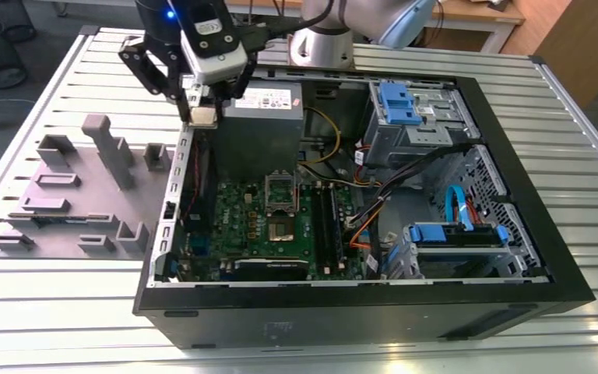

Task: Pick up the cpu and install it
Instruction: 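Pick up the cpu and move it towards the insertion slot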

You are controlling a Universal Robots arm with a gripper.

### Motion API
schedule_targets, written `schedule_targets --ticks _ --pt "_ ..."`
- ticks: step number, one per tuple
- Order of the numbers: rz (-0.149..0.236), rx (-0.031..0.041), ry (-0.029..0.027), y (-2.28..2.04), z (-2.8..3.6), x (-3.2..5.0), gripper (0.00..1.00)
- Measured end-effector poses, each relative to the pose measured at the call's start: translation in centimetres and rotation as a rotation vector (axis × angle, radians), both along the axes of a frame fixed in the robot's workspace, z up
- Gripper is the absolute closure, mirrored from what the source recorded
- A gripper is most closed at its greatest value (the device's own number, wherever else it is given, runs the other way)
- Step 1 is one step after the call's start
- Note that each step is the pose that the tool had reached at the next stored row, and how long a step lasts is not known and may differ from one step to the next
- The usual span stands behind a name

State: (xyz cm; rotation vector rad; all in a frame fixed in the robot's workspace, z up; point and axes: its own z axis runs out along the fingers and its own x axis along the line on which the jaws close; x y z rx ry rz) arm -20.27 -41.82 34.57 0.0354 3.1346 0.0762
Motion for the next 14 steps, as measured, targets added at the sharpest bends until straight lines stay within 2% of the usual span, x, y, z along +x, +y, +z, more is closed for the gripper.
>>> schedule_targets --ticks 14 --pt "0.000 -0.0001 0.0000 0.01 -0.07 3.69 0.53"
